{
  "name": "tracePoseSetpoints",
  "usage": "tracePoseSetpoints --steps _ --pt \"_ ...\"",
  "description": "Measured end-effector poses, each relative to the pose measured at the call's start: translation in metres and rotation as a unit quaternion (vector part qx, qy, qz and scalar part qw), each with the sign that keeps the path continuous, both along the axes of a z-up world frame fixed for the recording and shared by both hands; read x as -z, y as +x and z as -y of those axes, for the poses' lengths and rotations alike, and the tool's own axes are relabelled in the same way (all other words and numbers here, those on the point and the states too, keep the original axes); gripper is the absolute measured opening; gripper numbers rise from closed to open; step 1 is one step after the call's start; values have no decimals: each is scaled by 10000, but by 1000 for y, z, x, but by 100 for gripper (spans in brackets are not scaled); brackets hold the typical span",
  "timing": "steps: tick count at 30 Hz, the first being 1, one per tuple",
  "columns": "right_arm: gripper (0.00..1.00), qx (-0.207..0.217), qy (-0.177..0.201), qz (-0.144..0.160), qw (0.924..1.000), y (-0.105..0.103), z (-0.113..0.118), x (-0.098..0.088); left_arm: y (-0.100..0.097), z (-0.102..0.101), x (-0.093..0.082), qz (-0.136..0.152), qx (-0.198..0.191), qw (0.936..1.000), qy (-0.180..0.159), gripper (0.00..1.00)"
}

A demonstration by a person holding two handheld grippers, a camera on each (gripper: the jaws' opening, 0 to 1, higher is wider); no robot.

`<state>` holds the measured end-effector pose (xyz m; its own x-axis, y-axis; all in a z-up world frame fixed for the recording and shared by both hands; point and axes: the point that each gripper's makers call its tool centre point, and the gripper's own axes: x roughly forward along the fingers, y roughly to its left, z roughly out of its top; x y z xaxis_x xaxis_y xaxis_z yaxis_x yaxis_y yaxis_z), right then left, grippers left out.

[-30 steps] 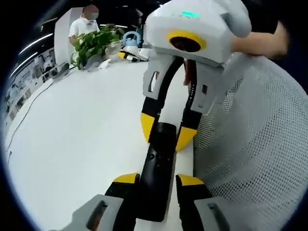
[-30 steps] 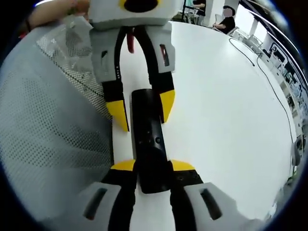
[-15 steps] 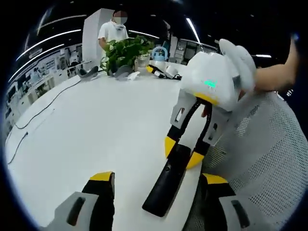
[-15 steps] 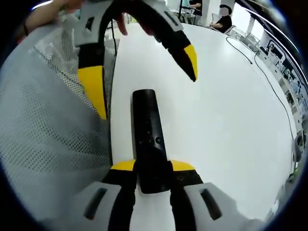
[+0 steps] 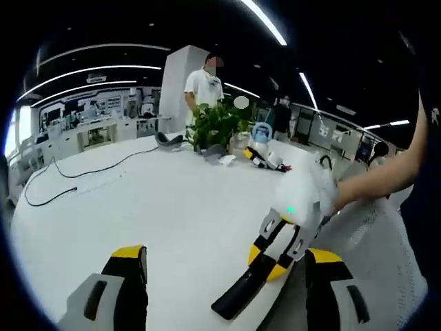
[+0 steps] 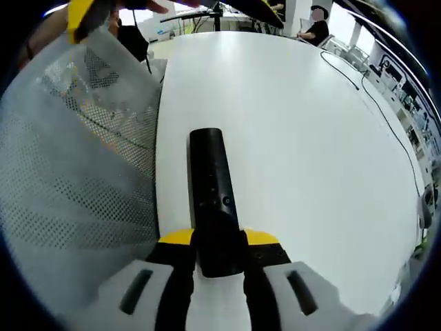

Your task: Press the specified remote control buttons in sequence, fully releasing each button before pressing the next.

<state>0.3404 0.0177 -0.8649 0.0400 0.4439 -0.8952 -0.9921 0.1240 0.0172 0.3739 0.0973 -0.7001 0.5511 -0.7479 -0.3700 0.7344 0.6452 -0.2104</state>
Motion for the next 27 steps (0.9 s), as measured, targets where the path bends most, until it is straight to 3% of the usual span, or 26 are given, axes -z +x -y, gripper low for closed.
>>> tracePoseSetpoints --steps 3,10,14,22,27 --pt "25 5 1 1 10000 0 0 0 2 -8 -28 279 -273 9985 -383 100" --pt "25 18 0 6 10000 0 0 0 -2 -29 -51 736 -581 9956 -36 100" --pt "25 20 -14 11 10000 0 -1 0 -5 -48 -47 891 -835 9913 490 100" --pt "25 25 -3 13 10000 0 0 0 -20 -68 -39 781 -1310 9877 349 100" --pt "25 36 9 9 10000 0 0 0 -21 -77 -35 845 -1494 9840 478 100"
